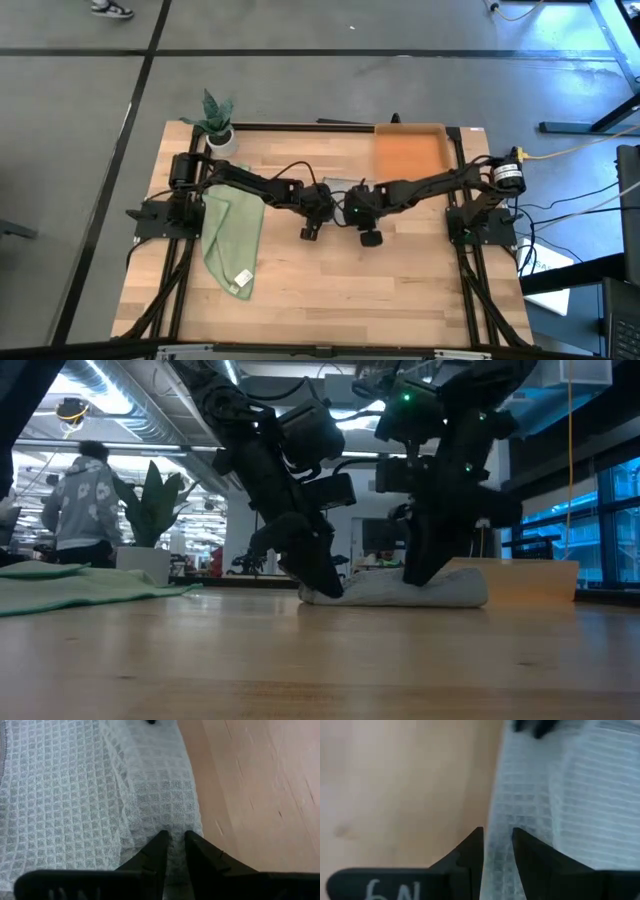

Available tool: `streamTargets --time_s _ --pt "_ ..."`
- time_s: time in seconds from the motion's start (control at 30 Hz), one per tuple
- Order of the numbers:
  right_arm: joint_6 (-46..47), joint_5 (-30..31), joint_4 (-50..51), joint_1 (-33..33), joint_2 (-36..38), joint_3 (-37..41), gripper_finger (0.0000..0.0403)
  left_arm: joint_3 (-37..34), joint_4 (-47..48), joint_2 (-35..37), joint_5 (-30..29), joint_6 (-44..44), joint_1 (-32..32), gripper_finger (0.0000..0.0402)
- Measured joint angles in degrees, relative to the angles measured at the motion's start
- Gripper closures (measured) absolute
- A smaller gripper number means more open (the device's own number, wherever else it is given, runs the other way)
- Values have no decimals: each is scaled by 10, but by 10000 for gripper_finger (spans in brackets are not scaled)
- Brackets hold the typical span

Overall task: Roll microfiber towels into tight, uniform cylinder then place into a basket
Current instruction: Roll the gray microfiber towel

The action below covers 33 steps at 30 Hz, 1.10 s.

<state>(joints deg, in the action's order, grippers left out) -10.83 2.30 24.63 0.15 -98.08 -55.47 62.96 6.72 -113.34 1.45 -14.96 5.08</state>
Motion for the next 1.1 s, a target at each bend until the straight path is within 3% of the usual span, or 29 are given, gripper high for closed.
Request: streamTargets --time_s 0.3,0.77,1.1 --pt "2 7 -83 0 3 68 297 0 0 0 5 0 0 335" --pt "15 25 -91 1 0 77 300 0 -1 0 7 11 1 335" --pt "16 45 -88 1 0 77 391 0 -2 0 7 22 1 335"
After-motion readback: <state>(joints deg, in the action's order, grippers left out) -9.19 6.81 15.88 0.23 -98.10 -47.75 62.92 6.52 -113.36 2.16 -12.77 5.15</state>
